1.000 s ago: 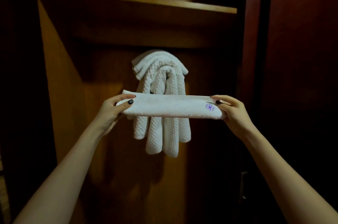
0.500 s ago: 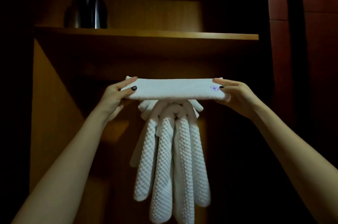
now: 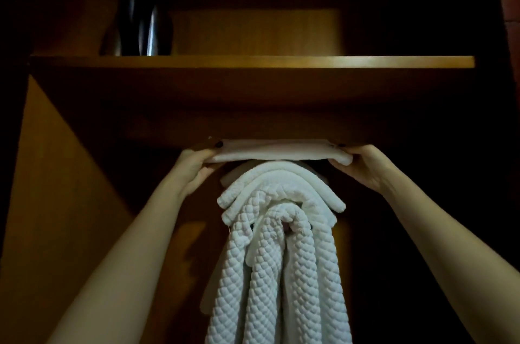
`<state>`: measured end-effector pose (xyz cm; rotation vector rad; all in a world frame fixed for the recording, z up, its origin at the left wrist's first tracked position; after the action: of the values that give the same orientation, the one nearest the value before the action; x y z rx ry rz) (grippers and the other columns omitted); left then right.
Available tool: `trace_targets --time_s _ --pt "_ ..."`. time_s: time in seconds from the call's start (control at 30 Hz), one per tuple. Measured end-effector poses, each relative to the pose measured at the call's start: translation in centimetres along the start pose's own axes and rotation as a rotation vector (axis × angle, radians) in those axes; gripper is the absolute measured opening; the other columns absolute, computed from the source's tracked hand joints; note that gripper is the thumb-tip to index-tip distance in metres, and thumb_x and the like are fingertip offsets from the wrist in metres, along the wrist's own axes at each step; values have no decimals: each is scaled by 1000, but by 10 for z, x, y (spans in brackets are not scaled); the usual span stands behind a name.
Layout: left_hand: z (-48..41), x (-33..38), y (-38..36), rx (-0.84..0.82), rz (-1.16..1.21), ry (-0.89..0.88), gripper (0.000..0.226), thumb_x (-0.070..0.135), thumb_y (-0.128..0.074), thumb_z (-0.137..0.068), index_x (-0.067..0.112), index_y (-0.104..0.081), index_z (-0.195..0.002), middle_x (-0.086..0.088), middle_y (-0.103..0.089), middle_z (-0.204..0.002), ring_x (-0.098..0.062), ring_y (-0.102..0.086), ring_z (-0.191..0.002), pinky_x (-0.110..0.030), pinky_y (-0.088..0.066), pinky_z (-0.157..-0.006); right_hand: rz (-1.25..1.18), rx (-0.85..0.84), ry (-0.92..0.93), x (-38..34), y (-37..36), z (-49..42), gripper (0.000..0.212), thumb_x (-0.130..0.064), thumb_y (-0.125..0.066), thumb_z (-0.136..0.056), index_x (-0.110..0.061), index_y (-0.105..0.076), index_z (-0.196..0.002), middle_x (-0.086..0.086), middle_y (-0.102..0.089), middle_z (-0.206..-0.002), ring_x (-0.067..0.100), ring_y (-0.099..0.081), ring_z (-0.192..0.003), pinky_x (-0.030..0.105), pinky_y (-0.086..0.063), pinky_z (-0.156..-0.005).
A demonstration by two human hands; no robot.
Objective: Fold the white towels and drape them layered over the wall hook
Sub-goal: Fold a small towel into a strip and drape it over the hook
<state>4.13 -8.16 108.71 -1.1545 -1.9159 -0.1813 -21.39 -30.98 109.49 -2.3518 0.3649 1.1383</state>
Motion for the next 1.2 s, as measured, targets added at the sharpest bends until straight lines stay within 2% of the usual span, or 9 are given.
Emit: trace_targets --time_s 0.23,0.37,0.47,0.53,0.7,0.8,0.97,1.07,1.2 --pt "7 -36 12 -50 -112 57 19 17 -67 -87 8 -69 -104 -5 -75 -100 -15 -71 -96 -25 -56 -76 165 38 -125 49 33 1 23 1 -53 -92 15 -64 -106 23 -67 -106 23 -72 -90 27 -59 -72" --pt "21 -50 18 -91 -378 60 27 36 -65 -88 14 -74 -98 -1 -74 -105 -16 -68 -103 -28 -53 -84 305 1 -132 61 27 8 27 -3 -48 -95 2 -71 -83 11 -65 -77 15 -65 -66 25 -54 -59" --pt "33 -47 9 -138 -541 -14 29 37 -53 -98 21 -76 -90 3 -76 -94 -8 -69 -93 -22 -49 -81 422 70 -111 67 26 14 23 -5 -48 -97 6 -66 -88 15 -63 -83 21 -63 -74 34 -54 -70" --pt "37 -35 4 -110 -651 -95 35 35 -49 -100 19 -73 -80 4 -73 -80 -8 -65 -80 -17 -46 -71 686 142 -43 60 28 17 29 -18 -51 -100 5 -67 -93 17 -66 -91 25 -62 -85 38 -49 -80" --pt "35 8 -12 -7 -772 -390 37 26 -52 -100 11 -65 -69 -11 -56 -70 -21 -48 -73 -31 -36 -72 1126 226 340 13 -10 32 55 -40 -47 -100 11 -62 -85 28 -62 -76 29 -52 -62 32 -36 -61" --pt "34 7 -43 -165 -697 -355 25 30 -46 -102 24 -68 -112 2 -65 -95 -5 -57 -82 -24 -43 -77 1100 13 353 13 -44 27 61 -51 -42 -100 6 -62 -108 25 -66 -90 39 -59 -74 40 -46 -65" --pt "33 -25 -71 -355 -732 -249 37 36 -37 -104 27 -55 -135 14 -57 -128 5 -52 -117 -15 -39 -101 1094 -119 150 45 -53 12 42 -53 -34 -101 -27 -56 -127 -16 -53 -110 2 -50 -102 23 -35 -92" --pt "31 -30 -66 -344 -678 -167 33 41 -34 -103 35 -55 -128 23 -60 -112 20 -57 -96 -1 -43 -80 1109 -104 165 48 -52 13 57 -57 -32 -100 -23 -43 -145 -14 -49 -128 2 -43 -114 10 -30 -80" --pt "42 -15 -73 -385 -782 -145 40 43 -34 -103 29 -53 -135 25 -56 -114 23 -54 -94 3 -38 -75 1157 -81 151 42 -59 27 60 -58 -31 -100 -22 -39 -148 -3 -45 -149 14 -43 -133 25 -29 -100"
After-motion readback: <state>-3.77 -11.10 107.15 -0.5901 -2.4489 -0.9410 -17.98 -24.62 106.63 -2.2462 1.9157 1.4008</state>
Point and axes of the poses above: each hand's wrist, its own z-axis away from the middle knuckle, its own y-axis out of the back of the hand, x = y × z, the point moved 8 cm from there along -z, towards the middle knuckle
